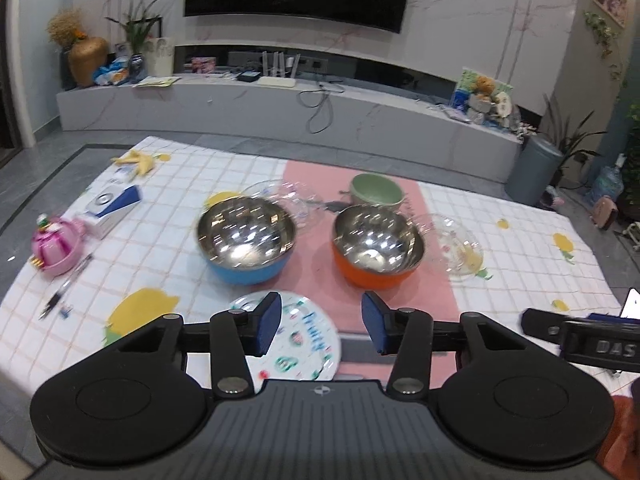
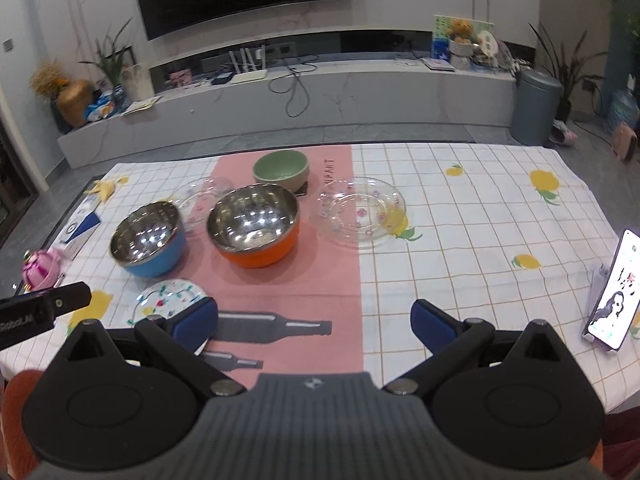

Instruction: Organize plates and bowls

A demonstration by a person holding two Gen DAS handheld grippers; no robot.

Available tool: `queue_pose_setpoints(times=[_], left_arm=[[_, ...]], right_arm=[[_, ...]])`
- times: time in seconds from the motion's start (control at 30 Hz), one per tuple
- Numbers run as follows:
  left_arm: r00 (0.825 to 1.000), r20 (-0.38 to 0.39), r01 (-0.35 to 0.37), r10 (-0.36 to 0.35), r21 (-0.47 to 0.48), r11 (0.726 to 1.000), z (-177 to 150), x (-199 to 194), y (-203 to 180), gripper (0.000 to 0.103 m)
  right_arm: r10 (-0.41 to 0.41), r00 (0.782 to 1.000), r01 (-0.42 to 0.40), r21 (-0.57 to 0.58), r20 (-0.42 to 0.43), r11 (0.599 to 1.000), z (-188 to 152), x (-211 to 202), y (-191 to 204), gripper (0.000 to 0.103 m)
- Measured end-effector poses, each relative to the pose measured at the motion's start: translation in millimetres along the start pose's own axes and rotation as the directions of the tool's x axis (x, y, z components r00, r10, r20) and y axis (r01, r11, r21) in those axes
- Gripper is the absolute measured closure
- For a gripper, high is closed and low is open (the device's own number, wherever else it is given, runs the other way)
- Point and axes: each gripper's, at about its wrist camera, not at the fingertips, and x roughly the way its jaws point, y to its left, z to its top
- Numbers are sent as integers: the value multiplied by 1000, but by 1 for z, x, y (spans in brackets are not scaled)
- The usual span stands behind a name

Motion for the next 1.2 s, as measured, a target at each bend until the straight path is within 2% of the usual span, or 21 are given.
queue_pose_setpoints(times=[0.2, 0.27, 0.4, 0.57, 0.67, 0.73, 0.83, 0.97, 1.13, 1.2], left_arm=[[999, 20, 31, -31, -22, 999, 13, 34, -6, 49], [999, 21, 39, -39, -34, 999, 17, 48, -7, 49], [999, 5, 50, -50, -46, 998, 22, 77, -8, 49], [999, -37, 3, -5, -61, 998, 24, 115, -12, 49], [995, -92, 24, -35, -119, 993, 26, 138, -8, 49], [991, -123, 32, -53, -168, 985, 27, 152, -4, 49], [990, -134, 24, -51, -192, 981, 28, 168, 1, 49], [985, -164, 23, -58, -207, 978, 28, 183, 5, 60], [983, -171, 33, -72, -220, 975, 26, 188, 6, 75], [982, -169, 42, -79, -212, 976, 28, 189, 3, 84]], right_arm=[[9, 1000, -9, 5, -16, 1000, 18, 40, 0, 4], [18, 1000, -18, 8, -16, 1000, 25, 54, 0, 12], [31, 999, -31, 28, -23, 999, 36, 85, -1, 18], [56, 997, -54, 52, -55, 997, 50, 128, -2, 33], [67, 994, -61, 78, -80, 995, 57, 154, -3, 38], [67, 993, -59, 88, -96, 994, 60, 170, -2, 46], [94, 988, -80, 117, -122, 990, 62, 192, -5, 51], [144, 980, -124, 150, -134, 981, 60, 208, -6, 59], [208, 971, -187, 166, -118, 968, 60, 212, -4, 87], [199, 973, -180, 153, -116, 972, 60, 212, -1, 88]])
